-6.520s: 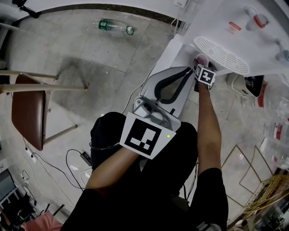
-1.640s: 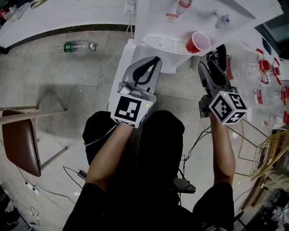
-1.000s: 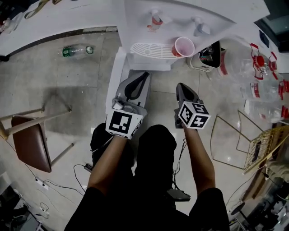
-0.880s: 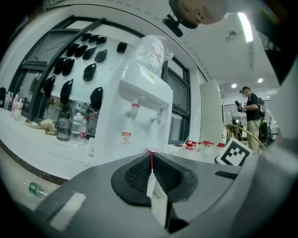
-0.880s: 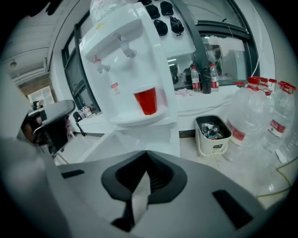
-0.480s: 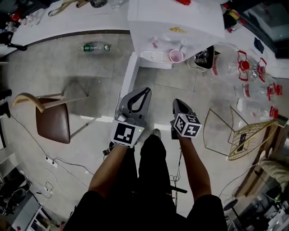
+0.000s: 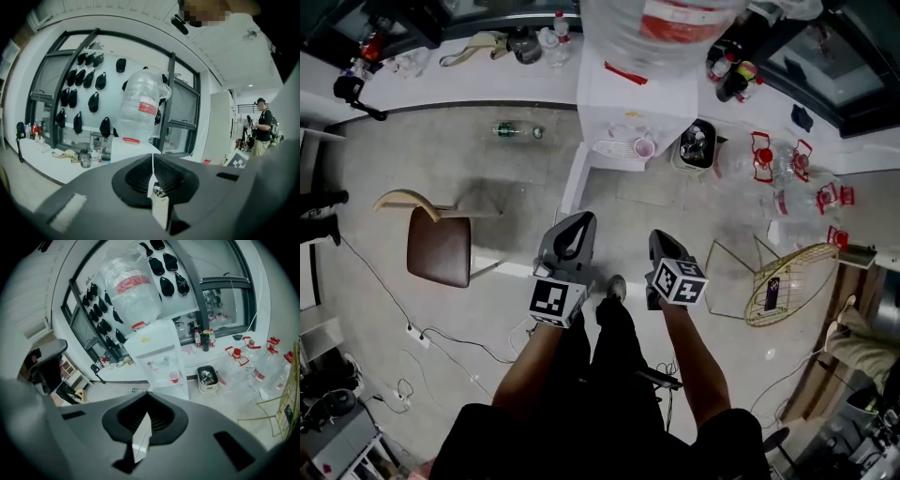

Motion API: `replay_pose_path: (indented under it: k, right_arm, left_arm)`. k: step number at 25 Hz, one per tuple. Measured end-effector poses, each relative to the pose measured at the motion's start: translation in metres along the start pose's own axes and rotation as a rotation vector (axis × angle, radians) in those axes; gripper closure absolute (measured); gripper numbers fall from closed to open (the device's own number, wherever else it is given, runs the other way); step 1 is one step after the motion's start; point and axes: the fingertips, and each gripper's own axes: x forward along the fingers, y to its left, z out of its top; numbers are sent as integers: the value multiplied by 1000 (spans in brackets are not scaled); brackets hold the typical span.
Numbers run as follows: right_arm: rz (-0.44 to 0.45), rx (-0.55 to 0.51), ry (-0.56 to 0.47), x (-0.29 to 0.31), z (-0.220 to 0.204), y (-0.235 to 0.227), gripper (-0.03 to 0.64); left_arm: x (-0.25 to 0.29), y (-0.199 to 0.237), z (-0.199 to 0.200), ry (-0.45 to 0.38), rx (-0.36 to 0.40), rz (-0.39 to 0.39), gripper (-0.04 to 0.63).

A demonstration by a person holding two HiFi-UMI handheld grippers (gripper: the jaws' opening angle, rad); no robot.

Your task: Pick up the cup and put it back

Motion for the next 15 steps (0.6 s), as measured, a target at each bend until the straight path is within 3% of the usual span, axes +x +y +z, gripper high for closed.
replay_pose_path:
  k: [11,15]
  right_arm:
    - [9,-106,-250,-141,122,71,621]
    - [10,-143,-345,-180,160,96,621]
  left_arm:
    - [-62,-32,124,-54,36,44,583]
    - [-76,-42,165,-105,60,21,583]
